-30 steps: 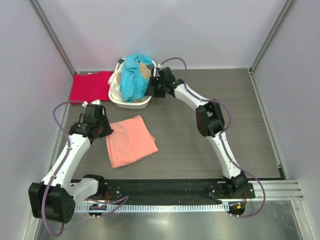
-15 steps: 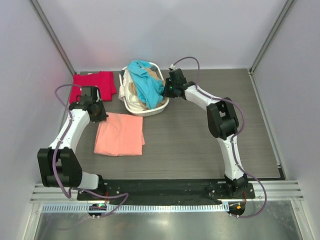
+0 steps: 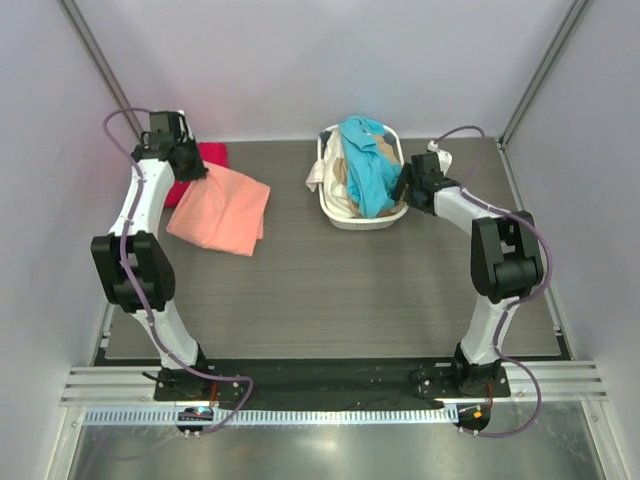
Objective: Fold and stack the t-shirts
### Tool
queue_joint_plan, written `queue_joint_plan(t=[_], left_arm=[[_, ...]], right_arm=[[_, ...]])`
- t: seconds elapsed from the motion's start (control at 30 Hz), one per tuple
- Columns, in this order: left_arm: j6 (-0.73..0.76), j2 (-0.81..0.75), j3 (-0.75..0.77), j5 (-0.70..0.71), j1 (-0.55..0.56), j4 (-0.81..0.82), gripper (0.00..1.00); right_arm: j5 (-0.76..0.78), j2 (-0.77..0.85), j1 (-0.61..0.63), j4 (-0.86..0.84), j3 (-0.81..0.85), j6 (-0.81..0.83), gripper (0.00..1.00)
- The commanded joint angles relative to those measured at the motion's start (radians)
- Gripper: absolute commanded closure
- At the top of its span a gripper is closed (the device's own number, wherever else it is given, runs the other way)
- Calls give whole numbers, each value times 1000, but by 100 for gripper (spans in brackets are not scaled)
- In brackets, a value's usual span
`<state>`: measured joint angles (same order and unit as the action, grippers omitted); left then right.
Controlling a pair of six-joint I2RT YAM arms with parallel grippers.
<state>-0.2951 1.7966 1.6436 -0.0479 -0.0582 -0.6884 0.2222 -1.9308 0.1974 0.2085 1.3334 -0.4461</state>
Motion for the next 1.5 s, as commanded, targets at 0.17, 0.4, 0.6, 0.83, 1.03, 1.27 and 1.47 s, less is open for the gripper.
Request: queue_joint_plan(t=[0.17,0.4,0.6,0.83,1.03,1.27,1.47], left_arm=[[132,193,390,-18,-28,-31,100],[159,306,545,-23,-69,-42,100],[166,371,640,-52,-97,-37,100],[155,394,714,-89,-109,-30,100],[136,368,740,-113,-117,-20,100],[136,334,748,-121,-117,-16,100],[132,326,765,-130,-124,-16,100]], right_arm=[[238,417,13,-54,-333,-114,3],[148,785,138,-202,-673,-144,0],[98,955,168,-293,-797,-146,0],[57,857,168,-273,-732,-131,0],[46,854,168,-274,-728,-131,0],[39,839,166,-271,-720,-129,0],[36,834,166,-273,-717,-129,0]])
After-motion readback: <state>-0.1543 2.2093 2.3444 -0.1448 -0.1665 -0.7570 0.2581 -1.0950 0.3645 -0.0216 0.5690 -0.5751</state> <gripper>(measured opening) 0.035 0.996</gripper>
